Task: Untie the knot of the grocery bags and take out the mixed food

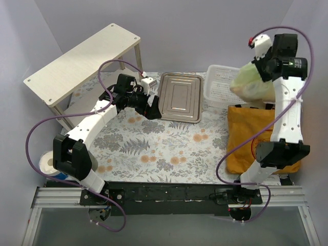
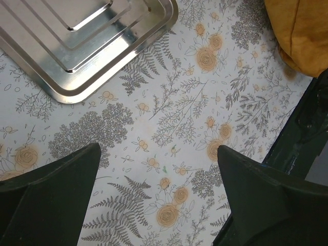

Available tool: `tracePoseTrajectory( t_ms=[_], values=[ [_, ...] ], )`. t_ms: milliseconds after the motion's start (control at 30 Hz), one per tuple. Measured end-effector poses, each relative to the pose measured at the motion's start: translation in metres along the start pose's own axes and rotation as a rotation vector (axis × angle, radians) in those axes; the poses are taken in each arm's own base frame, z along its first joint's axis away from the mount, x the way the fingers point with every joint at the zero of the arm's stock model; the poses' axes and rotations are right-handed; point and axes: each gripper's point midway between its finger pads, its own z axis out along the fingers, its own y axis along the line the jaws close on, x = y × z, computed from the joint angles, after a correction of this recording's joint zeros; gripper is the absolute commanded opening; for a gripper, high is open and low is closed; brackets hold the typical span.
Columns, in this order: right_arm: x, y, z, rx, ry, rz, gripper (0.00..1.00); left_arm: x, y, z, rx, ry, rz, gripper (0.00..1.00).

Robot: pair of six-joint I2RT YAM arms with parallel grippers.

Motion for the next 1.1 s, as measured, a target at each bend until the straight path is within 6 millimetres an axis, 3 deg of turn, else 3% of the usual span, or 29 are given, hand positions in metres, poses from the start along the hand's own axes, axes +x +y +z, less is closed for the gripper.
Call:
tracePoseTrajectory(
  t_ms=[133,233,267,367,467,533,600,700,767,867,967,1000,1033,1100],
  values=[
    [-0.063,-0.024,-0.081,0.119,-0.344,-0.015,0.01,-0.001,0.002,-0.001,-0.017,0.002,0.002,0.98],
    [-0.098,-0.018,-0.151,0.158,-0.611,-0.067,0.01,-0.013,0.006,-0.005,-0.055,-0.021,0.015,0.98],
    [-0.105,-0.012,-0.168,0.160,-0.676,-0.087,0.01,-0.019,0.009,-0.008,-0.078,-0.036,0.020,0.98],
    [-0.136,0.032,-0.219,0.089,-0.889,-0.191,0.01,-0.042,0.019,-0.024,-0.196,-0.098,0.029,0.98],
    [-0.162,0.081,-0.243,-0.048,-1.030,-0.275,0.01,-0.077,0.024,-0.052,-0.312,-0.193,0.027,0.98],
    [-0.173,0.119,-0.241,-0.161,-1.070,-0.327,0.01,-0.096,0.021,-0.070,-0.352,-0.263,0.033,0.98],
    [-0.176,0.158,-0.227,-0.276,-1.061,-0.370,0.01,-0.103,0.017,-0.087,-0.379,-0.306,0.034,0.98],
    [-0.168,0.226,-0.185,-0.458,-0.978,-0.432,0.01,-0.096,0.018,-0.101,-0.434,-0.328,0.023,0.98],
    [-0.150,0.264,-0.155,-0.568,-0.893,-0.459,0.01,-0.080,0.028,-0.101,-0.492,-0.311,0.007,0.98],
    [-0.110,0.311,-0.122,-0.712,-0.759,-0.476,0.01,-0.040,0.054,-0.094,-0.600,-0.223,-0.022,0.98],
    [-0.057,0.349,-0.098,-0.828,-0.633,-0.482,0.03,-0.006,0.067,-0.088,-0.647,-0.134,-0.025,0.98],
    [-0.036,0.361,-0.091,-0.859,-0.589,-0.484,0.19,0.004,0.068,-0.087,-0.655,-0.108,-0.021,0.98],
    [-0.014,0.372,-0.083,-0.890,-0.533,-0.475,0.48,0.012,0.066,-0.086,-0.643,-0.081,-0.013,0.98],
    [0.028,0.391,-0.066,-0.936,-0.417,-0.439,0.66,0.017,0.058,-0.084,-0.599,-0.057,0.007,0.98]
  ],
)
